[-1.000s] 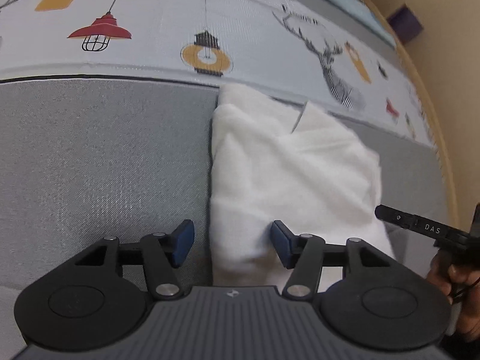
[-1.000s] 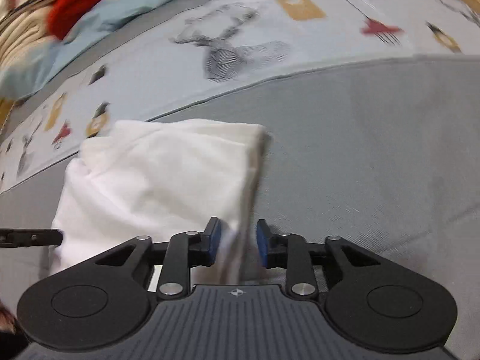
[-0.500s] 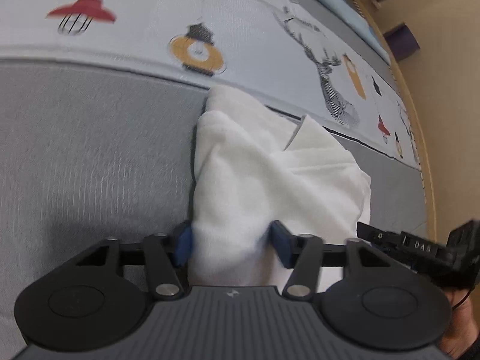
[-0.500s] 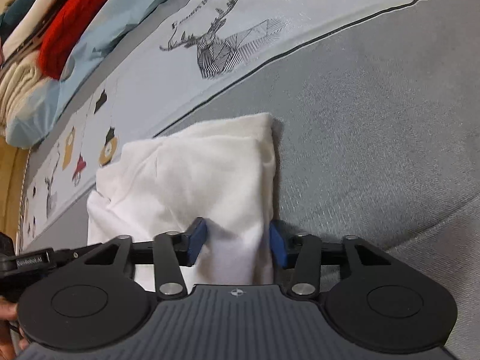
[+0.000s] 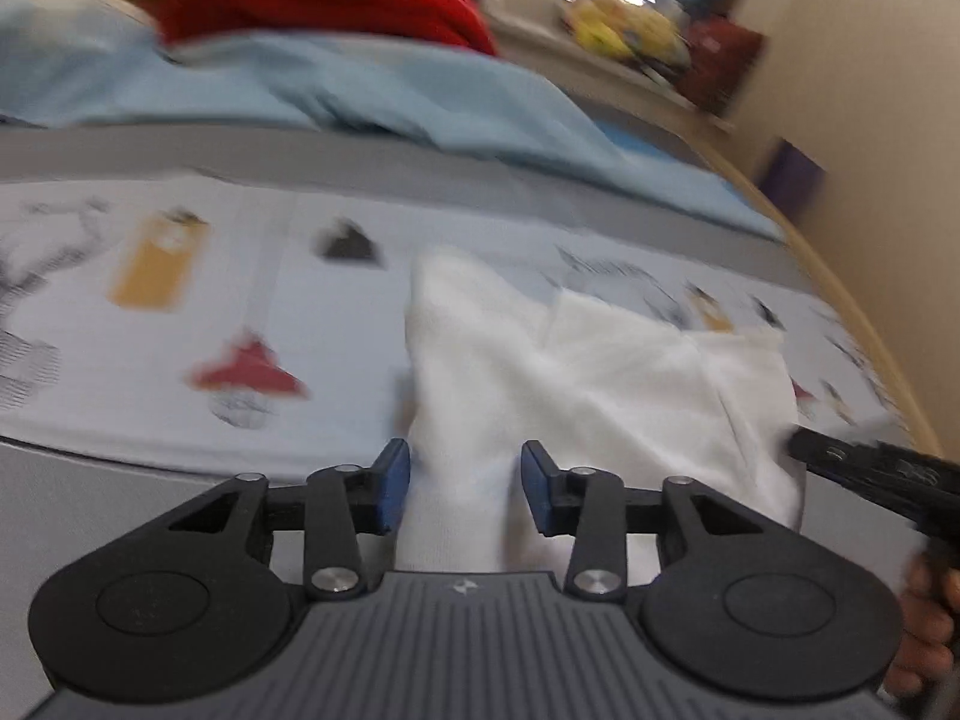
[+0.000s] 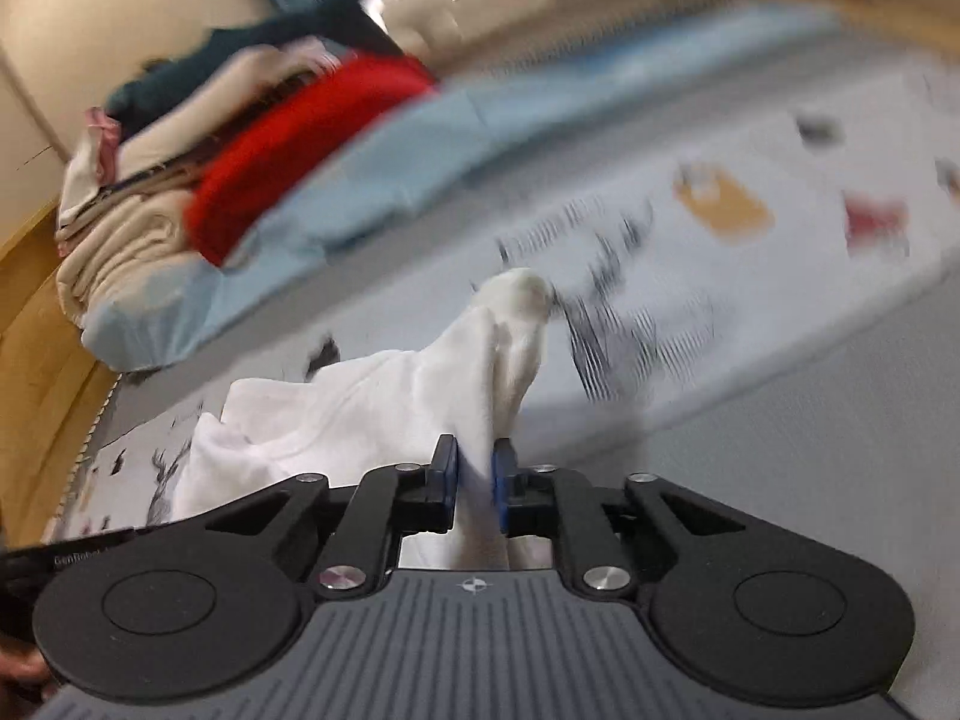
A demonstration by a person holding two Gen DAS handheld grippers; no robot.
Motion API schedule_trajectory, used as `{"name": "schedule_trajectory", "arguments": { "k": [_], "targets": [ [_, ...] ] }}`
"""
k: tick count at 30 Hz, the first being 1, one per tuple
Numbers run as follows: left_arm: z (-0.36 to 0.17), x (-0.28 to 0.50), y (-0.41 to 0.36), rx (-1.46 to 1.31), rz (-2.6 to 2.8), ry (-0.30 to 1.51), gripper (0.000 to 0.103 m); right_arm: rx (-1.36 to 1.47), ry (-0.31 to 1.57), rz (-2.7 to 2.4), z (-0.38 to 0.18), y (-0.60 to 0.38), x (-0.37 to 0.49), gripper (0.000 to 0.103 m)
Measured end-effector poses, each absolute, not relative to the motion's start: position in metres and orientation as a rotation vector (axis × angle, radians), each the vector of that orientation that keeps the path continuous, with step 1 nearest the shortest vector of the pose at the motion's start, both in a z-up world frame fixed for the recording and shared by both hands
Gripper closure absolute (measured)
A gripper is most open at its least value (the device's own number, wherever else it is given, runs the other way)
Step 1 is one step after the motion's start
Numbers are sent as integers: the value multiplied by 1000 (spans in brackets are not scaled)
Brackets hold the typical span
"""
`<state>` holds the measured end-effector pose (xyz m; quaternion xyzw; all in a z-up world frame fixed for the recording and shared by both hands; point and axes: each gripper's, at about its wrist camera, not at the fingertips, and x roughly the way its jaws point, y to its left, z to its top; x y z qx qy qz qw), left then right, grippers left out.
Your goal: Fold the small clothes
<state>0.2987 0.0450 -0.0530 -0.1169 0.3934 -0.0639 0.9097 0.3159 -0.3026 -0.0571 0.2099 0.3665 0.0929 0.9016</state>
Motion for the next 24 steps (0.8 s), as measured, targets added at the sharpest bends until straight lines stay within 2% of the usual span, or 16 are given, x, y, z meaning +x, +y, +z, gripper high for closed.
{"name": "schedule_trajectory", "arguments": {
  "k": [6, 8, 10, 11, 16, 19, 20, 22, 24],
  "targets": [
    [-57, 293, 57, -326, -242, 892, 59, 324, 781, 254, -55, -292, 309, 80],
    [-75, 294, 46, -271, -287, 1014, 59, 228, 912, 307, -70, -278, 310, 80],
    [-105, 291, 28, -98, -258, 1162, 61, 81, 1109, 276, -102, -266, 312, 80],
    [-105, 285, 21, -19, -262, 1138, 60, 63, 1153, 249, -111, -266, 312, 68],
    [-82, 264, 16, -21, -267, 1099, 61, 147, 1095, 234, -94, -283, 304, 66],
    [-98, 254, 14, 53, -239, 1174, 61, 54, 1195, 227, -113, -281, 296, 66],
    [-108, 251, 11, 106, -211, 1213, 57, 27, 1223, 209, -118, -280, 293, 67],
    [-113, 240, 8, 130, -188, 1228, 56, 19, 1176, 189, -104, -279, 284, 67],
    [-93, 226, 8, 115, -161, 1184, 55, 59, 1098, 190, -80, -282, 272, 67]
  ]
}}
